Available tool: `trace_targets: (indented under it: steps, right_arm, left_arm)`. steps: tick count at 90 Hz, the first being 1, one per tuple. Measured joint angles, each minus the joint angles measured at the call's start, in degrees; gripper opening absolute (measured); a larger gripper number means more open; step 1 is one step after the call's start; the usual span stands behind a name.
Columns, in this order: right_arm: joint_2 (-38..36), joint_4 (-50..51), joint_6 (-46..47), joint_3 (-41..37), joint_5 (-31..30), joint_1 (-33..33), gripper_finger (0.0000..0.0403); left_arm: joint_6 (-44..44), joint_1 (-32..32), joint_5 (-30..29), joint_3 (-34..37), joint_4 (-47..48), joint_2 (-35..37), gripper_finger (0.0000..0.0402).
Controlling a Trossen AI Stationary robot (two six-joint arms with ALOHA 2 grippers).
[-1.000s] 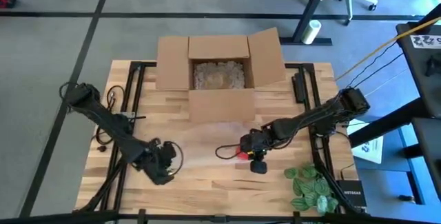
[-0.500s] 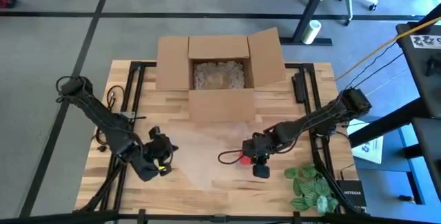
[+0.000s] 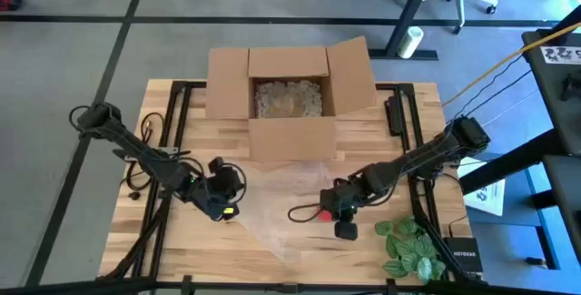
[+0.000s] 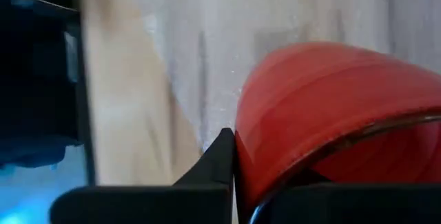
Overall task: Wrap mug
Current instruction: Wrap the red mug using the bubble wrap
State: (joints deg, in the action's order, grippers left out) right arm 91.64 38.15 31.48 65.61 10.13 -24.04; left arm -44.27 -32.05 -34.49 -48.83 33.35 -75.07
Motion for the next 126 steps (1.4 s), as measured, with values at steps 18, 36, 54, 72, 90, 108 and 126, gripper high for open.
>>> trace_targets:
  steps: [18, 36, 54, 72, 90, 108, 126]
  right_arm:
    - [-0.1, 1.1, -7.0, 10.1, -5.0, -0.3, 0.0]
    - [1.3, 0.5, -11.6, 11.5, -7.9, 2.5, 0.0]
    - [2.6, -2.2, -11.7, 11.5, -6.4, 3.5, 0.0]
    - [4.5, -2.3, -11.1, 11.4, -5.6, 3.7, 0.0]
    - [7.9, -5.4, -12.0, 11.4, -2.4, 4.4, 0.0]
    - [8.1, -5.9, -13.6, 11.4, -5.5, 4.7, 0.0]
    - [9.2, -4.6, -13.7, 11.5, -6.0, 5.0, 0.0]
  left_arm:
    - [5.3, 0.3, 4.0, 4.1, -13.6, -0.4, 0.0]
    - [9.3, 1.8, 7.2, 8.0, -25.4, -2.9, 0.0]
    - [5.9, 5.0, 13.8, 9.2, -26.3, -8.1, 0.0]
    - [5.8, 6.6, 18.5, 9.2, -30.2, -13.6, 0.0]
    - [9.0, 7.7, 20.1, 9.2, -35.1, -17.1, 0.0]
    - [13.3, 9.7, 20.8, 9.2, -37.5, -18.2, 0.0]
    - [13.1, 10.9, 20.9, 9.2, -36.8, -18.2, 0.0]
